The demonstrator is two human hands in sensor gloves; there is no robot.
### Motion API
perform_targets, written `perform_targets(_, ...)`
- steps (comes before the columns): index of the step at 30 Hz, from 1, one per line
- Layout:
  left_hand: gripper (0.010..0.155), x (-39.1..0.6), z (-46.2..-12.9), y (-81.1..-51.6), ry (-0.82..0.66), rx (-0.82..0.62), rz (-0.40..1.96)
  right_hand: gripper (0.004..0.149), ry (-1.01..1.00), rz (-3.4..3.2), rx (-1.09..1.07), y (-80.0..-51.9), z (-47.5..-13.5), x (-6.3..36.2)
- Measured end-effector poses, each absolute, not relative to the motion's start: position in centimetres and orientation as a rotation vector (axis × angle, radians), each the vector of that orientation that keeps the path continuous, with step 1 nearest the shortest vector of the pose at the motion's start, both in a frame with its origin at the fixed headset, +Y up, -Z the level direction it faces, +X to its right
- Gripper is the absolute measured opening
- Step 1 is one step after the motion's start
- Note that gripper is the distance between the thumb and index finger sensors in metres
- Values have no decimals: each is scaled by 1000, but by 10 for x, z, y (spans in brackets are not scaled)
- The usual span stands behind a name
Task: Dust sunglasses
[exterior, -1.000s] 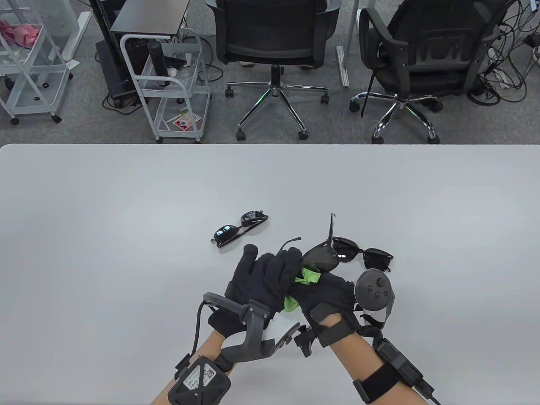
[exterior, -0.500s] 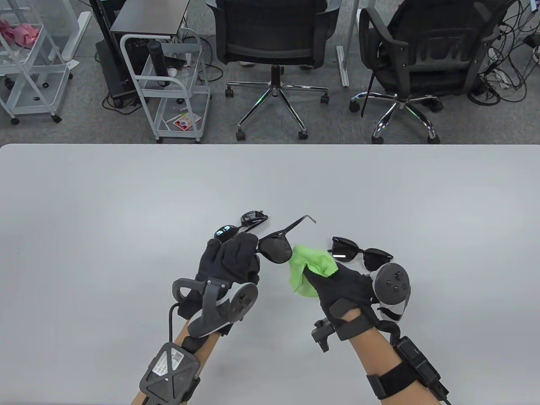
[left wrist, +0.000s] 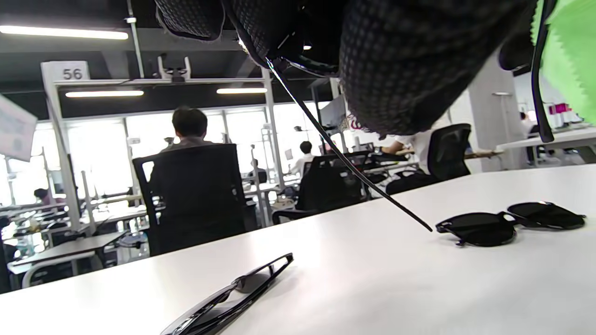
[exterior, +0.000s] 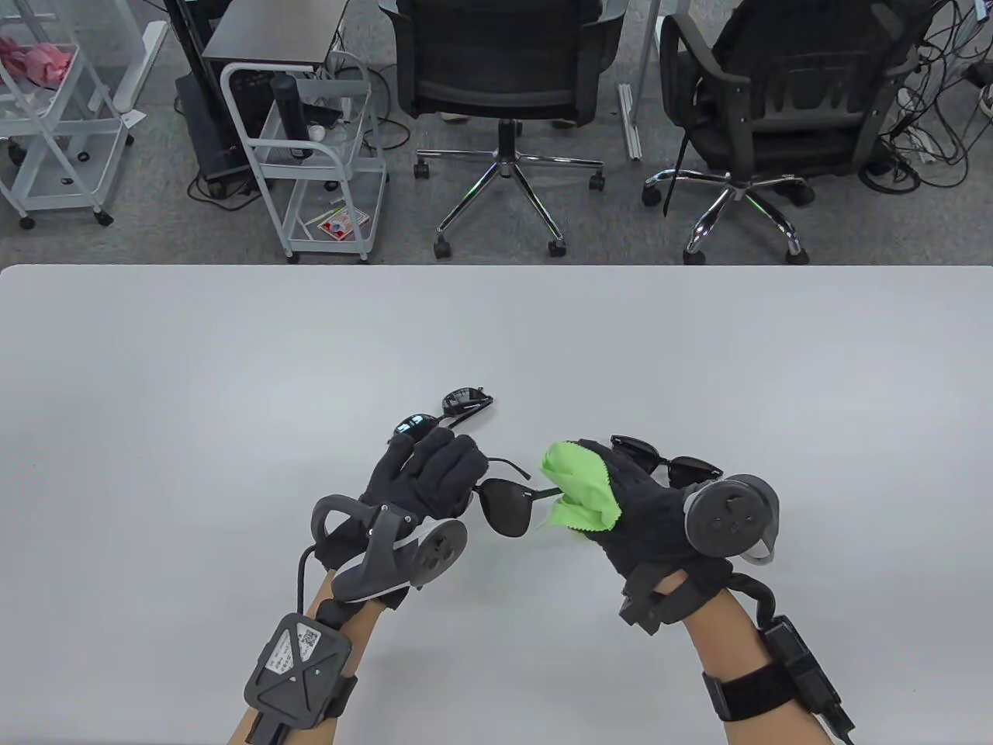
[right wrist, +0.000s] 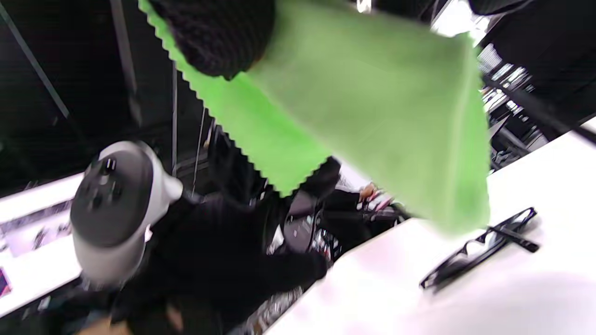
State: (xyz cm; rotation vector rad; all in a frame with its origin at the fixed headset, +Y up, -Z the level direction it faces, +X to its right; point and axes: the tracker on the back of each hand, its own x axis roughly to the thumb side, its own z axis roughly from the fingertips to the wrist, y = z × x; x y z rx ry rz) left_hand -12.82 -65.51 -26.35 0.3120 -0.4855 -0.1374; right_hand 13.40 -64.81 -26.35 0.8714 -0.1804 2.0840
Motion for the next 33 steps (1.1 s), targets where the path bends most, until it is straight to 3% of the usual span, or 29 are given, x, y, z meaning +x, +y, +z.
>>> perform_targets(5,92,-121,-257,-654,-534,381,-229,53,-174,2138,957,-646,-256,119)
perform_targets(11,90,-110,-249,-653,-549,439,-334,44,14,1950,994,-649,-259,115)
perform_targets(18,96,-95,-231,-647,-681,393,-40,43,6,2078,995,-652,-262,113)
perform_targets(24,88,-98,-233,-643,-673,427,-24,43,27,2119,988,-652,-264,110)
perform_targets(33,89,-106,-241,-639,-610,440,-27,43,59,2191,938,-651,-273,115)
